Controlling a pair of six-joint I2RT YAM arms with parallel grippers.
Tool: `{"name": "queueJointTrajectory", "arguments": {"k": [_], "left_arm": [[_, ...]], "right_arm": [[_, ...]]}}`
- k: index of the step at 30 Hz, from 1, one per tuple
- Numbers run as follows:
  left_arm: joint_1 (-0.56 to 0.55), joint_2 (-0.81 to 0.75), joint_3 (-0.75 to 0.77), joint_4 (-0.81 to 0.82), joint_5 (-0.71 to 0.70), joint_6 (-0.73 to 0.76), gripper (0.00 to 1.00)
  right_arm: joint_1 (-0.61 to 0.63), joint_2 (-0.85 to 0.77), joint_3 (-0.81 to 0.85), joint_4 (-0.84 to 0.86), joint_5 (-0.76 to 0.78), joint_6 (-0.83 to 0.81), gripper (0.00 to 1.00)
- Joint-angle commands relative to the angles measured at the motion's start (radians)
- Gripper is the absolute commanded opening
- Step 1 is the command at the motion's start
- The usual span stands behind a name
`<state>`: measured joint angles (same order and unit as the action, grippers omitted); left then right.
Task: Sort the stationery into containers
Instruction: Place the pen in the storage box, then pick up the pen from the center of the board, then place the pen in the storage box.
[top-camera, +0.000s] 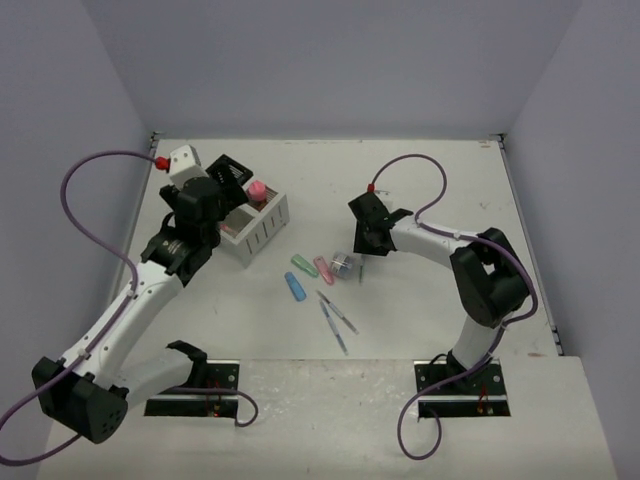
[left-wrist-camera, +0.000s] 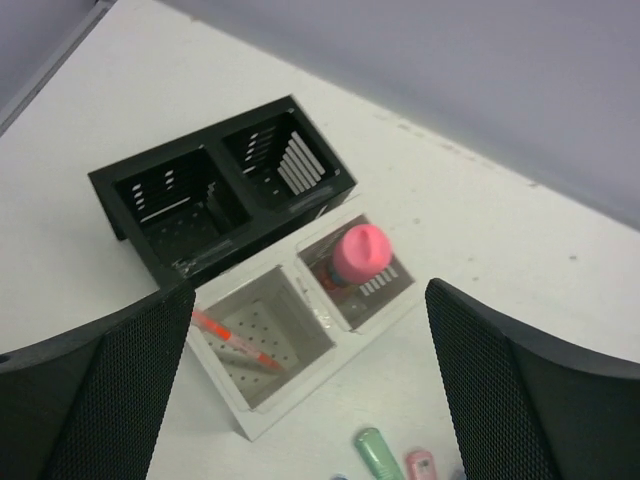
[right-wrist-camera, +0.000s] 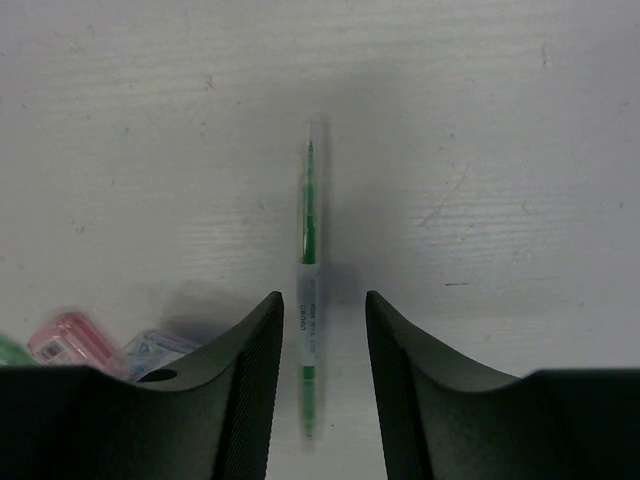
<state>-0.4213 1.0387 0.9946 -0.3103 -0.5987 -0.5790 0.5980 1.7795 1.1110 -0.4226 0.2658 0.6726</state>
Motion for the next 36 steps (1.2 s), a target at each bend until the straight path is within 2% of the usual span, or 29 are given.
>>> {"name": "queueJointTrajectory", "arguments": {"k": [1,3,4,7,11,14,15,17,20,22,24,26,31,35,36], "left_arm": [[0.001,-0.047,0.079,-0.049,0.121,0.034,1.0],[0.001,-0.057,0.089,-0.056,0.159,0.047,1.0],[0.001,-0.059,0.095,-0.061,0.184,0.052,1.0],[0.001,-0.063,0.105,-0.061,0.225,0.062,1.0],[0.001,-0.059,0.113,-0.054,0.336,0.074,1.0],[0.001,-0.036,0.107,0.016,0.495,0.076,1.0],[0.001,-0.013,0.095,0.078,0.688,0.056,1.0],[-0.017,0.04,0.077,0.185,0.849,0.008,1.0],[-0.082,0.109,0.066,0.331,0.994,-0.028,1.0],[-0.136,0.154,0.073,0.433,1.106,-0.034,1.0],[-0.177,0.187,0.091,0.478,1.136,-0.043,1.0],[-0.196,0.201,0.083,0.536,1.175,-0.073,0.99],[-0.207,0.222,0.092,0.573,1.206,-0.09,0.87],[-0.209,0.251,0.095,0.553,1.218,-0.093,0.7],[-0.211,0.262,0.096,0.551,1.226,-0.095,0.62]], "right_arm": [[0.011,0.039,-0.03,0.011,-0.013,0.056,0.31],[0.011,0.057,-0.036,0.005,-0.005,0.058,0.25],[0.011,0.056,-0.04,0.001,-0.002,0.058,0.16],[0.011,0.037,-0.058,0.007,0.004,0.056,0.02],[0.011,-0.004,-0.069,0.001,0.017,0.053,0.0],[0.024,-0.144,-0.107,0.014,0.033,0.019,0.0],[0.044,-0.243,-0.124,0.028,0.047,-0.023,0.0],[0.068,-0.365,-0.149,0.06,0.062,-0.1,0.0],[0.099,-0.566,-0.193,0.148,-0.024,-0.205,0.0],[0.106,-0.707,-0.259,0.276,-0.243,-0.303,0.0],[0.106,-0.827,-0.336,0.386,-0.423,-0.339,0.0],[0.106,-0.887,-0.337,0.405,-0.487,-0.347,0.0],[0.109,-0.904,-0.314,0.38,-0.5,-0.344,0.0],[0.11,-0.917,-0.308,0.412,-0.565,-0.329,0.0],[0.111,-0.917,-0.303,0.415,-0.576,-0.327,0.0]]}}
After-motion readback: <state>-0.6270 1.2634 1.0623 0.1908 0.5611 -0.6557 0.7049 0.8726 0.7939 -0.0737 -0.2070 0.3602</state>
